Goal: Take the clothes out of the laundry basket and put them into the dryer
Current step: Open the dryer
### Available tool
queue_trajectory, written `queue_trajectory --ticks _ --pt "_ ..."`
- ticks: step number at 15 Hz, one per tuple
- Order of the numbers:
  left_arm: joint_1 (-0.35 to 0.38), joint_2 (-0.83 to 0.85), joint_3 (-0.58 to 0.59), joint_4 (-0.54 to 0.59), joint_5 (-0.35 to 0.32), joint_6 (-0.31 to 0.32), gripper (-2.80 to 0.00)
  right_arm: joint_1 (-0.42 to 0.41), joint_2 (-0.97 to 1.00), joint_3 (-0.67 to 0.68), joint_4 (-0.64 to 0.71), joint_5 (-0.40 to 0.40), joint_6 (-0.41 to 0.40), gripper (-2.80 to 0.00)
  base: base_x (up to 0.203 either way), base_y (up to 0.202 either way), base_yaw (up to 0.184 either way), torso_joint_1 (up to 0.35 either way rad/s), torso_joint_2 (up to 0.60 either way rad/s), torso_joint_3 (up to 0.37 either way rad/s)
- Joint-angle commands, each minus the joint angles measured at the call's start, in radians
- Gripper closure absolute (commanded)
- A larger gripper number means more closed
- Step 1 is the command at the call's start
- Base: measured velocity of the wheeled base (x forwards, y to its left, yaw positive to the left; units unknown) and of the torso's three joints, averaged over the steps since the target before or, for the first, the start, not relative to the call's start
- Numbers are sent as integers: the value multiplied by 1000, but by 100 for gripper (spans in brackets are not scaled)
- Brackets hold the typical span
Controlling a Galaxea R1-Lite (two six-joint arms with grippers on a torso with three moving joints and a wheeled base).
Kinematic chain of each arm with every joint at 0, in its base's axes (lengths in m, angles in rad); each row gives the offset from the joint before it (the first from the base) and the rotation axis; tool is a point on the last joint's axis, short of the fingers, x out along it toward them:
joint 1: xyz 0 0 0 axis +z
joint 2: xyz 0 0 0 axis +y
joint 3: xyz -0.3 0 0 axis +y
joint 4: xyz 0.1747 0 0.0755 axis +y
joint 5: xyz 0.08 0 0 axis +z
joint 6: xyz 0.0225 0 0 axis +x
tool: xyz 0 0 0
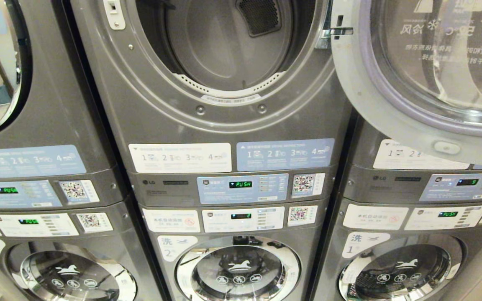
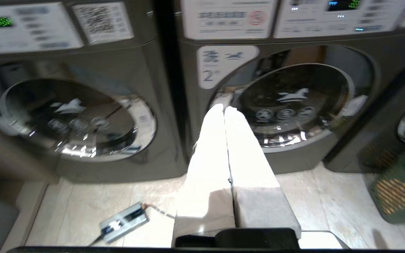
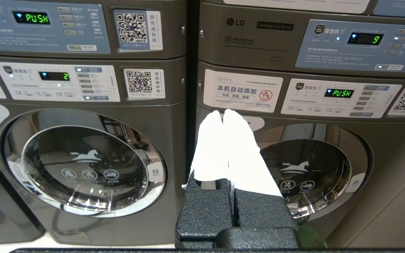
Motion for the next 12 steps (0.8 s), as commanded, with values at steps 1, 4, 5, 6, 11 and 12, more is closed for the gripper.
queue_trajectory --ticks 1,4,5,6,11,12 --pt "-73 -25 8 1 -3 1 0 1 2 -2 3 1 -2 0 0 0 0 0 0 0" --pt "-84 -122 8 -1 -4 -1 0 1 1 0 1 -4 12 0 0 0 0 0 0 0" --pt "-74 -210 8 -1 -4 0 0 1 1 0 0 -6 23 0 0 0 0 0 0 0" --pt "-68 -273 8 0 -3 1 0 -1 1 0 -2 -5 18 0 0 0 0 0 0 0" --pt "-49 -295 9 -1 16 -6 0 -1 1 0 0 2 -13 0 0 0 0 0 0 0" --pt "-49 -296 9 -1 18 -8 0 -1 1 0 1 0 -8 0 0 0 0 0 0 0"
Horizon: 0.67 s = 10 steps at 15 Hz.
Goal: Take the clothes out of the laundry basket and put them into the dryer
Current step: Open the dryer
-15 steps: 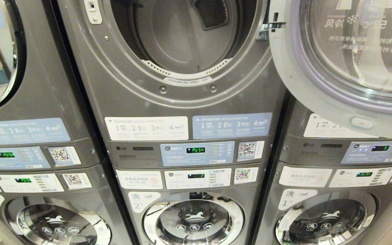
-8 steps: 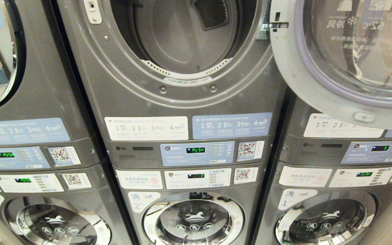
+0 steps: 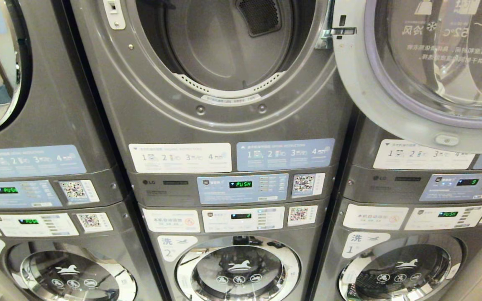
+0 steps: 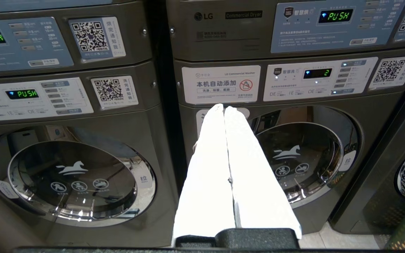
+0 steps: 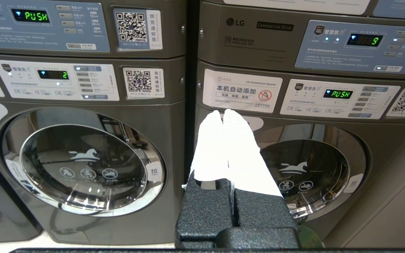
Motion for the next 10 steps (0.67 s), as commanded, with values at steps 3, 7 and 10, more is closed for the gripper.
queue_trajectory --ticks 3,7,10 --pt "1 -9 2 0 0 0 0 1 1 0 -1 2 -4 0 0 0 0 0 0 0" --pt "1 -7 2 0 0 0 0 0 1 0 0 -1 1 0 0 0 0 0 0 0" --pt "1 -7 2 0 -1 0 0 0 1 0 0 -3 3 0 -21 0 1 3 1 0"
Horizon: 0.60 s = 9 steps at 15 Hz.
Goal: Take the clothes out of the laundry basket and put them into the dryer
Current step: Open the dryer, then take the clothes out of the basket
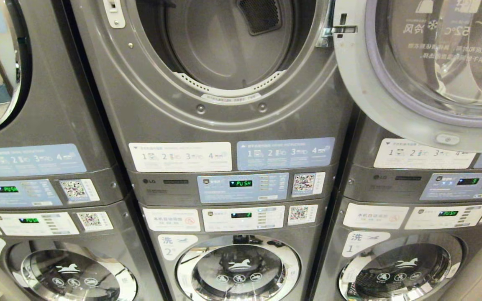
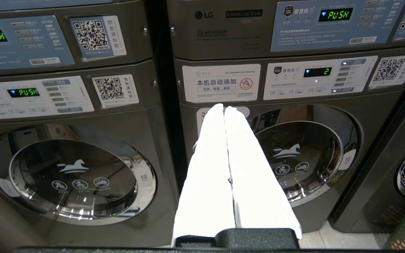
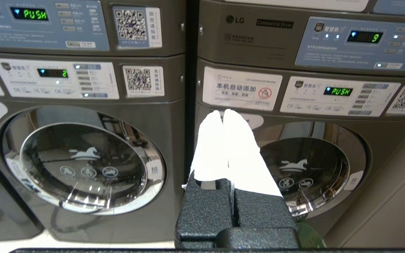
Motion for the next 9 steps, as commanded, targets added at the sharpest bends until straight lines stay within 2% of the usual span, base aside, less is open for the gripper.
queue_trajectory --ticks 1,7,9 --pt "0 0 2 0 -1 0 0 0 1 0 0 0 -1 0 -154 0 2 28 13 -4" --pt "0 0 2 0 -1 2 0 0 1 0 -1 0 1 0 -189 0 1 -3 1 4" --pt "0 0 2 0 -1 2 0 0 1 0 -1 0 0 0 -39 0 -1 -8 -6 4"
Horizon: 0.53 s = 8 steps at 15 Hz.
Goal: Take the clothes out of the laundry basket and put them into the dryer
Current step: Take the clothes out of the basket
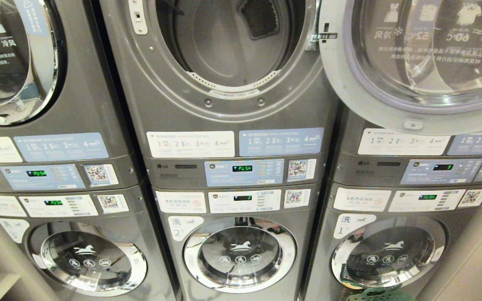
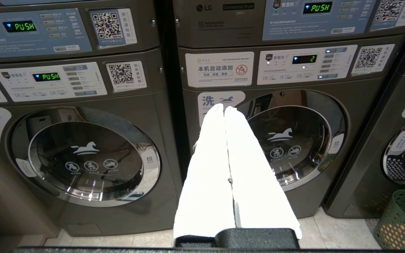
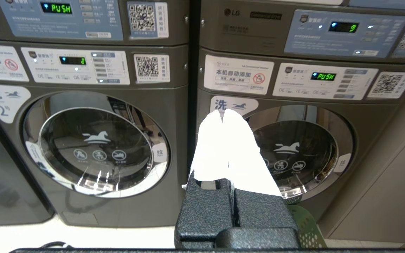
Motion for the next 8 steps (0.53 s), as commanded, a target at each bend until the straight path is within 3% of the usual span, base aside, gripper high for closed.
queue_trajectory --ticks 1,8 --pt "0 -1 2 1 0 2 0 0 1 0 0 1 -1 0 0 0 0 0 0 0" --pt "0 0 2 1 0 0 0 0 1 0 0 1 3 0 0 0 0 -10 16 11"
